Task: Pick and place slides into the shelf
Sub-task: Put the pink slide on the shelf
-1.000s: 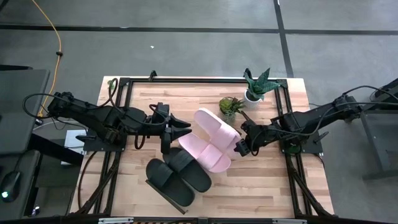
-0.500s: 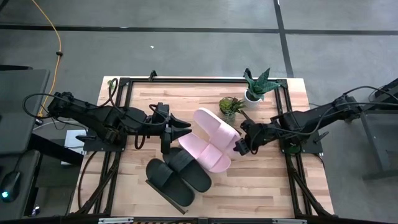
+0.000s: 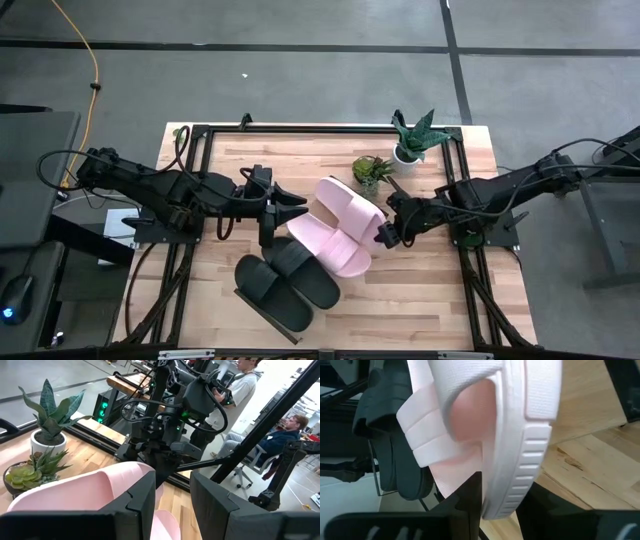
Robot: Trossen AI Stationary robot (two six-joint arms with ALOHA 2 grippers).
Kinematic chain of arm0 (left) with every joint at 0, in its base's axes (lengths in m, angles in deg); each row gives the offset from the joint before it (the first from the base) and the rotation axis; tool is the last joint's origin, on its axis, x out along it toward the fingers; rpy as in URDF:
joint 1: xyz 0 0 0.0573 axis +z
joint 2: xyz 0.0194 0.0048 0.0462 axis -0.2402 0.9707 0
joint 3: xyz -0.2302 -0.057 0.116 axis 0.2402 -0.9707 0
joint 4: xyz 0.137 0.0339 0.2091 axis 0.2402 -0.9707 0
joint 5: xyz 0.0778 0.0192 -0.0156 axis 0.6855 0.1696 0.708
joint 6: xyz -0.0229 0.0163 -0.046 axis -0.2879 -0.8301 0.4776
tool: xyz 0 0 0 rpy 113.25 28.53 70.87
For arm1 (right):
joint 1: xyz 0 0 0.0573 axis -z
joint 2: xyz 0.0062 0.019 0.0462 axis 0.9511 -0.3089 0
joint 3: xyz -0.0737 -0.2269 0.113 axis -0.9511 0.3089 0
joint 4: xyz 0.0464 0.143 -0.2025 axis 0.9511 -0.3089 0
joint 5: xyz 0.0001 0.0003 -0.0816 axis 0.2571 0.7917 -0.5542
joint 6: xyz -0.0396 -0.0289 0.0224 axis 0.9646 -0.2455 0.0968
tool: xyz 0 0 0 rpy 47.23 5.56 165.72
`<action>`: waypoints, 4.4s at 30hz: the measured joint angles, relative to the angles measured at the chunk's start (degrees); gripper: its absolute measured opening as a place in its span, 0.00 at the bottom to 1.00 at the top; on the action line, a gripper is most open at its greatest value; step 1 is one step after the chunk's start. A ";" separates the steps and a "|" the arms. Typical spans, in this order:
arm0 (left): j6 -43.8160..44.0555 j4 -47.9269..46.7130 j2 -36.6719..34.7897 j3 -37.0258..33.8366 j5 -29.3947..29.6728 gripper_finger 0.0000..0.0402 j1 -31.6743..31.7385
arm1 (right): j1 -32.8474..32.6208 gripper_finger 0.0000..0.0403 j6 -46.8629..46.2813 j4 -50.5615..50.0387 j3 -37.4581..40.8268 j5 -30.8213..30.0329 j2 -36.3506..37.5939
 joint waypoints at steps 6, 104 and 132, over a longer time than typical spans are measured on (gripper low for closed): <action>-0.29 0.02 0.02 0.00 0.01 0.27 0.00 | 0.00 0.22 -1.42 -1.57 0.00 -0.66 0.00; 1.65 -15.32 14.34 0.00 -34.93 0.43 35.35 | 8.96 0.31 19.91 -4.07 -0.04 -16.61 7.34; 1.17 -10.01 21.56 0.00 -44.08 0.42 35.67 | 8.96 0.31 19.65 -3.95 -0.02 -18.42 7.34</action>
